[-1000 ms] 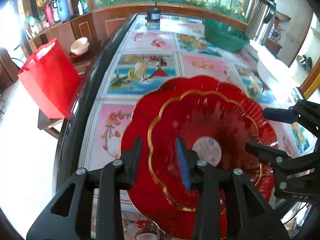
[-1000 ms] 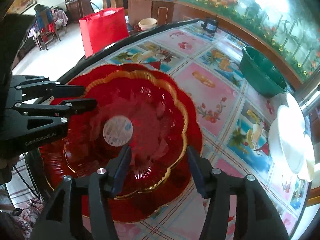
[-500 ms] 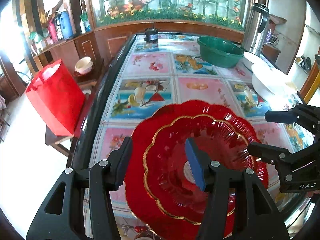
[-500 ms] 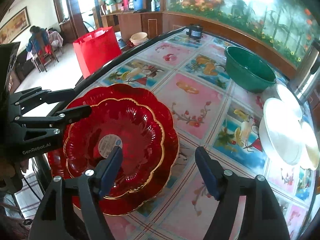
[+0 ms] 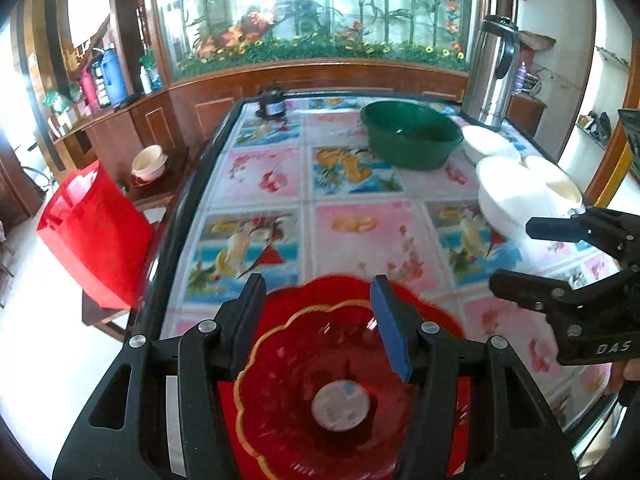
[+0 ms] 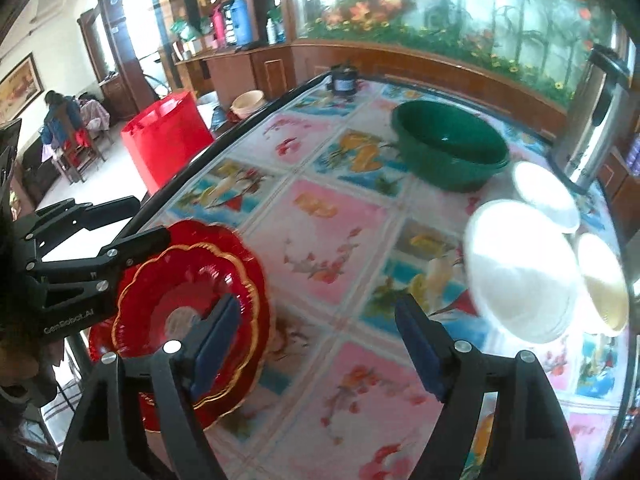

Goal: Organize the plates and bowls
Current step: 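Open both tools and withdraw from the stacked red plates, then move both tools toward the rim of the green basin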

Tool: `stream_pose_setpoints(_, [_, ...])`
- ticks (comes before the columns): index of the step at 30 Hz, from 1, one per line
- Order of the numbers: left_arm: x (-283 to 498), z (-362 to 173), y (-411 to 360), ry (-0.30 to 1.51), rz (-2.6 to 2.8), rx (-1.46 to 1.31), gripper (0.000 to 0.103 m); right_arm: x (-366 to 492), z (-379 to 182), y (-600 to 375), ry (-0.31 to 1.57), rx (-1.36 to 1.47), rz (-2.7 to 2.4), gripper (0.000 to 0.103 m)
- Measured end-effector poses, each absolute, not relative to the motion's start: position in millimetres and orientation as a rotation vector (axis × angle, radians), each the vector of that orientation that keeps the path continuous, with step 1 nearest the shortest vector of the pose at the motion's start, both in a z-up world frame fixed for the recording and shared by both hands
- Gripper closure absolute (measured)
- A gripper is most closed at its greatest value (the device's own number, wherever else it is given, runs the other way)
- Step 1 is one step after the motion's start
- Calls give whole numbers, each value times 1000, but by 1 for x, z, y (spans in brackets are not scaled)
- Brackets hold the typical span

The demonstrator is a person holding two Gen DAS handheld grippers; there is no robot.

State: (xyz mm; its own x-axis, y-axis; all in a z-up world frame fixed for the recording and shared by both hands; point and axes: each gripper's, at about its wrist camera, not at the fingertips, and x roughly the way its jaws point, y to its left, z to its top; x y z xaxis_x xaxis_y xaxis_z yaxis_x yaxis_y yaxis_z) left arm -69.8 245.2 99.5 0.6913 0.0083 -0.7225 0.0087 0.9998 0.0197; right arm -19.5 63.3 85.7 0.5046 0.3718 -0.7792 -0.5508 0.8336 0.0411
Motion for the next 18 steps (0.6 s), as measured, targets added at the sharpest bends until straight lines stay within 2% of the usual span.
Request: stream_pose_setpoints(18, [-3, 128, 179, 770, -55, 3, 48, 37, 104, 9, 872, -128, 489, 23])
